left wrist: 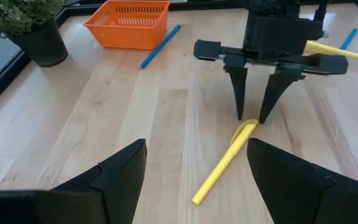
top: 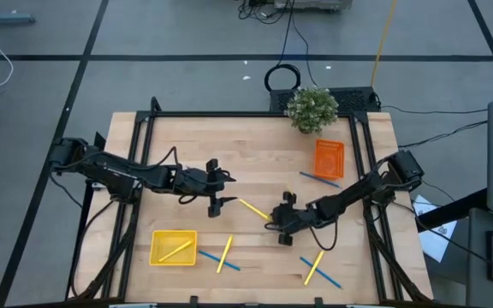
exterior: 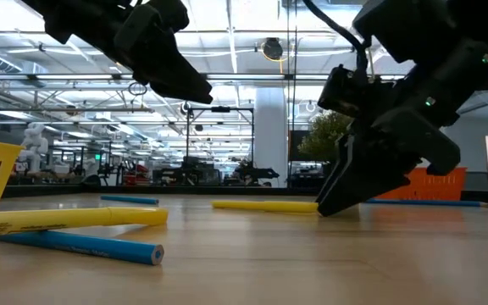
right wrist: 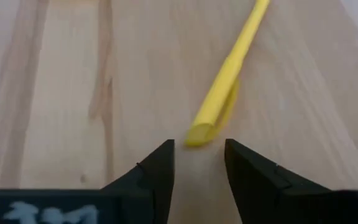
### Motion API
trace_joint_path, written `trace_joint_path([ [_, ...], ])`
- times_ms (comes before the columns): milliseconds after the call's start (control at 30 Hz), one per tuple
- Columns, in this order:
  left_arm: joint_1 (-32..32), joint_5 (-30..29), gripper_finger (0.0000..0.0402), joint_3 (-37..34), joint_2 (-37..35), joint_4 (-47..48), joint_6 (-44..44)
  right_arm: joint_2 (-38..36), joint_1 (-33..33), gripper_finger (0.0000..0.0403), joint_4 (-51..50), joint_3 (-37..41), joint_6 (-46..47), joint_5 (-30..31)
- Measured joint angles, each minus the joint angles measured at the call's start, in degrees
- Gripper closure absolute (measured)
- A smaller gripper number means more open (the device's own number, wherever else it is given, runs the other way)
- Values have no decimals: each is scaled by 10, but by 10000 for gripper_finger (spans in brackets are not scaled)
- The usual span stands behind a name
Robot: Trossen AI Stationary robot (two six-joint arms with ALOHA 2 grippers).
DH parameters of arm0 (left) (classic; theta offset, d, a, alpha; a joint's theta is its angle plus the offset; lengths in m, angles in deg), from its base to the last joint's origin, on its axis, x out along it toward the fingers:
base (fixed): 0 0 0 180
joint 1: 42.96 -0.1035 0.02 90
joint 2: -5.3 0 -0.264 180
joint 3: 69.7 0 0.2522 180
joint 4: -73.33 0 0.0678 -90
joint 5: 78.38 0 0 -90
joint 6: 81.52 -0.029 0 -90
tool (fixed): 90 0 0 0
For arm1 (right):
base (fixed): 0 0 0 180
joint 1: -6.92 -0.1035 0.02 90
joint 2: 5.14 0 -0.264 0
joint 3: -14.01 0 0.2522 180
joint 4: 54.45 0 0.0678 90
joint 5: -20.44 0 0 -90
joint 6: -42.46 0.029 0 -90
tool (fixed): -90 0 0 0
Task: Sort pens & pencils
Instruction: Put the top left yellow ballpen into the yellow bin
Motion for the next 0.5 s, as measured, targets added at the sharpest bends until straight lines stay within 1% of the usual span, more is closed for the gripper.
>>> trace_joint_path([
  [133,0,0,117,0,0,0,0,0,4,297,0,0,9,2],
  [233,0,0,117,0,0,0,0,1,5,303,7,1,24,3],
  [367,0,0,117,0,0,1,0,1,5,299,27,1,30,-26],
  [500,0,0,117,0,0,0,1,1,6,289,37,1,36,-23],
])
